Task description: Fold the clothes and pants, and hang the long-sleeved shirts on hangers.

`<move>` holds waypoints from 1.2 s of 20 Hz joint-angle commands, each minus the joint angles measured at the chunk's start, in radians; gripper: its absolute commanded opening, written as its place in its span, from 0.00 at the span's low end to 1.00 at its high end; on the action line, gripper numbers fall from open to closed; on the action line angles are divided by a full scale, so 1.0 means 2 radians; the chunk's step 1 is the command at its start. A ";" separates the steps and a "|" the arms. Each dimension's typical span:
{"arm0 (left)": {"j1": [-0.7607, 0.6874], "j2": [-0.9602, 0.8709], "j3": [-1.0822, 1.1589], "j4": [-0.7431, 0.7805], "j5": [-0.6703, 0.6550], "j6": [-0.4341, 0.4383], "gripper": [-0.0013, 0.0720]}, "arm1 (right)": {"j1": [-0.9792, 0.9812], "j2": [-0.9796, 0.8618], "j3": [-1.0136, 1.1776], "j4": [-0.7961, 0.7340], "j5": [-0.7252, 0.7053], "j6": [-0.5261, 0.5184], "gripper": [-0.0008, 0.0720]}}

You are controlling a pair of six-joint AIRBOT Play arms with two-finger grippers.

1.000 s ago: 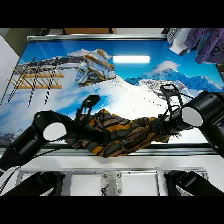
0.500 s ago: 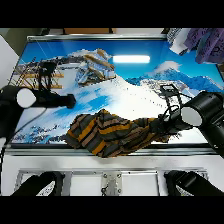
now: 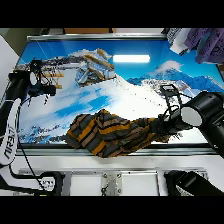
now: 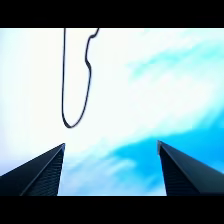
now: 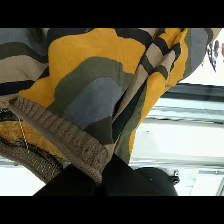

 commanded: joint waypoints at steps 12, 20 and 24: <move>0.007 -0.186 0.108 0.107 0.039 0.001 0.87 | 0.000 0.000 0.000 0.000 0.000 0.000 0.03; 0.013 -0.201 0.108 0.106 0.036 -0.001 0.76 | 0.000 0.000 0.000 0.000 0.000 0.000 0.03; 0.013 -0.201 0.108 0.106 0.034 -0.001 0.32 | 0.000 0.000 0.000 0.000 0.000 0.000 0.03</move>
